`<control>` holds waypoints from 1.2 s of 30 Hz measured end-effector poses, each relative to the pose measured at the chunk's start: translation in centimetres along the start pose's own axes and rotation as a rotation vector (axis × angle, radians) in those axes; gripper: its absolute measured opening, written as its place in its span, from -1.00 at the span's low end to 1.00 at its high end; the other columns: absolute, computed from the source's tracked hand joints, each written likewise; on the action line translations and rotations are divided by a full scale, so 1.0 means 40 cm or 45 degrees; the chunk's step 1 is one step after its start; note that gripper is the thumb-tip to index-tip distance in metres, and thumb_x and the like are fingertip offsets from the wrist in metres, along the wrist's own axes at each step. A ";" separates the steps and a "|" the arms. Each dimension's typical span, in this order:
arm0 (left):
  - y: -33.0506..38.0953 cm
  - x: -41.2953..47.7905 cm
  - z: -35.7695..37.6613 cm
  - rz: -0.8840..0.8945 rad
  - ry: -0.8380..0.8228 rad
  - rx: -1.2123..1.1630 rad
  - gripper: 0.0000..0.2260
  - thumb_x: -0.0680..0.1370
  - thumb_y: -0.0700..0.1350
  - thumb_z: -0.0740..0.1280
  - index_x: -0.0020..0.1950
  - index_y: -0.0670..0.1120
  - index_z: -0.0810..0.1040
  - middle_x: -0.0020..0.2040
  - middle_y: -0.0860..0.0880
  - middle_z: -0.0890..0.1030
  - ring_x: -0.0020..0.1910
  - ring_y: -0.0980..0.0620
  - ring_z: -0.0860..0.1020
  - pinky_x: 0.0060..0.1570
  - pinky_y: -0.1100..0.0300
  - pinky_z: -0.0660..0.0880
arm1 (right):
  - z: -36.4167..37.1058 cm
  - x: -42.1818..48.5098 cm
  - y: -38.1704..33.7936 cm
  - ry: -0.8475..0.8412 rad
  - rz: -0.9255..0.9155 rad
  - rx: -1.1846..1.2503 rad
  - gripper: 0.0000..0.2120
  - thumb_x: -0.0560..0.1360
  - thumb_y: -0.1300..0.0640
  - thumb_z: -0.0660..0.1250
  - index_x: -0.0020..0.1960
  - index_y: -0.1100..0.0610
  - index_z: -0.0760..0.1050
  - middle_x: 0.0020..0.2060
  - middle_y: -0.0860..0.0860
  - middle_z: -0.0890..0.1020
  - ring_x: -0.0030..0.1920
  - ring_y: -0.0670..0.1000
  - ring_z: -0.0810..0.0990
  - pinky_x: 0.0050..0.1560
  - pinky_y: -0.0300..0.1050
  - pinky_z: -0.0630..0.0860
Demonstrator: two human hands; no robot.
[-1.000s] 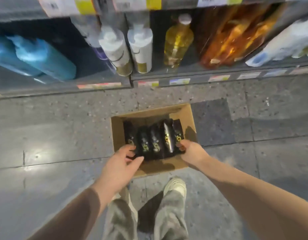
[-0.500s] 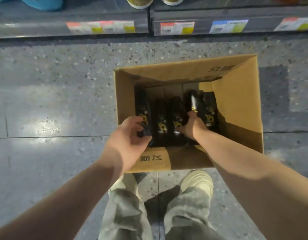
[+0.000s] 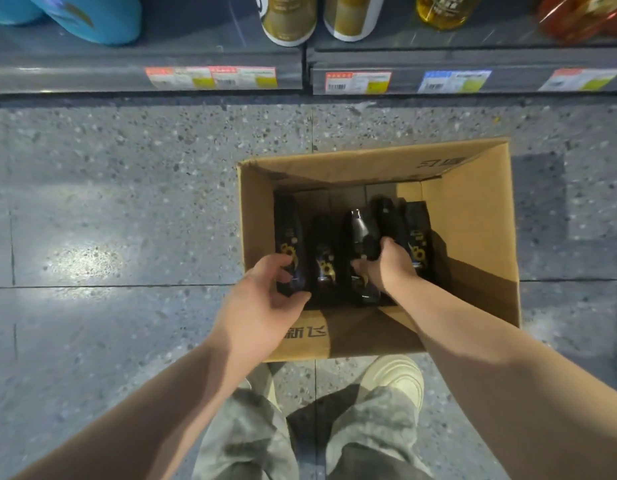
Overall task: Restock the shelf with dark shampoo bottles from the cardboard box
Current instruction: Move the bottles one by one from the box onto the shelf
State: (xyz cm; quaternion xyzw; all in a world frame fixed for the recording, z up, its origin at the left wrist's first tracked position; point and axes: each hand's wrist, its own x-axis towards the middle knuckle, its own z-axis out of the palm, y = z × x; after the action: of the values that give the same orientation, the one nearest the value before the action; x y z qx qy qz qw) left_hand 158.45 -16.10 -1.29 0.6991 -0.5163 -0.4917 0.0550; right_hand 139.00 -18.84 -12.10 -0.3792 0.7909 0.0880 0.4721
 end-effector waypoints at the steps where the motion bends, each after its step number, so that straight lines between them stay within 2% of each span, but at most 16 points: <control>1: 0.006 -0.003 -0.001 -0.010 -0.008 0.002 -0.61 0.44 -0.11 0.41 0.24 0.01 0.43 -0.11 0.17 0.53 -0.29 0.26 0.55 -0.33 0.53 0.39 | -0.012 -0.011 0.005 0.043 -0.012 -0.013 -0.49 0.44 0.04 0.38 0.29 0.19 0.30 0.22 0.18 0.46 0.22 0.20 0.44 0.13 0.02 0.42; 6: 0.066 -0.041 -0.031 -0.040 -0.071 0.041 -0.56 0.46 -0.06 0.39 0.31 0.02 0.37 0.08 0.07 0.54 -0.23 0.26 0.50 -0.32 0.46 0.36 | -0.143 -0.148 -0.007 -0.031 -0.113 0.163 -0.45 0.42 0.01 0.40 0.32 0.14 0.29 0.24 0.11 0.46 0.27 0.15 0.42 0.26 0.04 0.41; 10: 0.138 -0.107 -0.083 -0.070 -0.073 -0.008 -0.55 0.46 -0.02 0.37 0.32 0.06 0.34 0.06 0.09 0.54 -0.22 0.20 0.56 -0.36 0.38 0.38 | -0.244 -0.277 -0.044 0.033 -0.177 0.346 -0.48 0.40 -0.02 0.42 0.26 0.10 0.32 0.15 0.05 0.52 0.19 0.09 0.49 0.21 -0.04 0.44; 13: 0.191 -0.169 -0.136 -0.074 -0.029 -0.090 -0.56 0.47 -0.03 0.37 0.31 0.07 0.34 0.08 0.09 0.50 -0.11 0.11 0.57 -0.18 0.18 0.53 | -0.320 -0.387 -0.074 0.041 -0.213 0.496 -0.53 0.40 0.01 0.43 0.23 0.04 0.35 0.01 -0.05 0.56 0.05 0.02 0.55 0.05 -0.12 0.48; 15: 0.230 -0.219 -0.178 -0.075 0.021 -0.154 -0.58 0.47 -0.04 0.37 0.29 0.08 0.35 0.09 0.09 0.47 -0.06 0.08 0.56 -0.03 -0.02 0.55 | -0.373 -0.471 -0.097 0.019 -0.272 0.589 -0.52 0.40 0.08 0.44 0.26 0.06 0.36 0.00 -0.01 0.61 0.01 0.01 0.60 0.04 -0.09 0.55; 16: 0.251 -0.247 -0.201 -0.063 0.042 -0.175 -0.57 0.47 -0.05 0.38 0.30 0.08 0.35 0.11 0.09 0.46 -0.04 0.08 0.56 0.01 -0.05 0.55 | -0.402 -0.515 -0.108 0.017 -0.304 0.624 -0.53 0.40 0.11 0.44 0.25 0.07 0.38 -0.03 -0.02 0.63 -0.03 -0.04 0.62 -0.03 -0.15 0.58; 19: 0.317 -0.342 -0.276 -0.024 0.093 -0.200 -0.56 0.46 -0.05 0.38 0.31 0.09 0.36 0.16 0.06 0.43 -0.04 0.09 0.57 0.04 0.01 0.53 | -0.493 -0.652 -0.139 0.022 -0.410 0.699 -0.69 0.38 0.20 0.45 0.06 -0.02 0.47 -0.16 -0.17 0.62 -0.24 -0.30 0.60 -0.36 -0.49 0.46; 22: 0.384 -0.458 -0.360 -0.007 0.187 -0.236 -0.58 0.46 -0.06 0.40 0.28 0.09 0.38 0.14 0.05 0.43 -0.06 0.06 0.56 0.03 0.00 0.52 | -0.586 -0.798 -0.181 0.008 -0.500 0.706 -0.66 0.38 0.22 0.46 -0.08 -0.16 0.43 -0.16 -0.26 0.59 -0.25 -0.41 0.55 -0.39 -0.55 0.41; 25: 0.449 -0.589 -0.446 0.010 0.313 -0.254 -0.59 0.44 -0.06 0.42 0.25 0.09 0.40 0.11 0.06 0.44 -0.06 0.07 0.54 0.06 0.04 0.49 | -0.678 -0.947 -0.232 0.001 -0.606 0.702 -0.65 0.36 0.22 0.47 -0.03 -0.14 0.45 -0.15 -0.23 0.60 -0.25 -0.37 0.57 -0.40 -0.52 0.42; 29: 0.529 -0.763 -0.563 0.041 0.486 -0.296 -0.59 0.42 -0.10 0.44 0.24 0.01 0.43 0.11 0.00 0.46 -0.06 0.02 0.54 0.03 0.14 0.45 | -0.785 -1.149 -0.319 -0.053 -0.811 0.711 -0.64 0.35 0.29 0.46 -0.08 -0.13 0.45 -0.20 -0.22 0.61 -0.30 -0.36 0.58 -0.44 -0.53 0.40; 31: 0.570 -0.844 -0.618 0.045 0.594 -0.340 -0.61 0.41 -0.10 0.45 0.19 0.05 0.44 0.10 -0.02 0.49 -0.08 0.02 0.54 0.04 0.13 0.46 | -0.826 -1.252 -0.368 -0.094 -0.926 0.699 -0.65 0.34 0.28 0.47 -0.03 -0.07 0.48 -0.18 -0.18 0.64 -0.30 -0.31 0.60 -0.42 -0.50 0.43; 34: 0.625 -0.956 -0.695 0.089 0.709 -0.384 -0.62 0.40 -0.08 0.47 0.09 0.17 0.39 0.08 0.01 0.50 -0.12 0.10 0.53 0.01 0.20 0.43 | -0.873 -1.395 -0.449 -0.138 -1.095 0.634 -0.66 0.31 0.24 0.50 0.00 -0.03 0.52 -0.15 -0.13 0.68 -0.20 -0.22 0.64 -0.28 -0.41 0.47; 36: 0.650 -1.030 -0.746 0.110 0.779 -0.396 -0.59 0.36 -0.04 0.49 0.15 0.11 0.43 0.06 0.00 0.49 -0.11 0.09 0.52 0.05 0.18 0.45 | -0.895 -1.486 -0.508 -0.173 -1.208 0.591 -0.67 0.30 0.23 0.50 0.01 0.01 0.54 -0.12 -0.05 0.69 -0.11 -0.10 0.64 -0.16 -0.29 0.51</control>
State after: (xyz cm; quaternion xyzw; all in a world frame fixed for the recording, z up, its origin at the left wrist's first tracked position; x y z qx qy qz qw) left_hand 163.97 -8.96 55.14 0.7749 -0.4236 -0.3294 0.3340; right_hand 144.37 -20.08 59.99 -0.5742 0.4988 -0.2881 0.5818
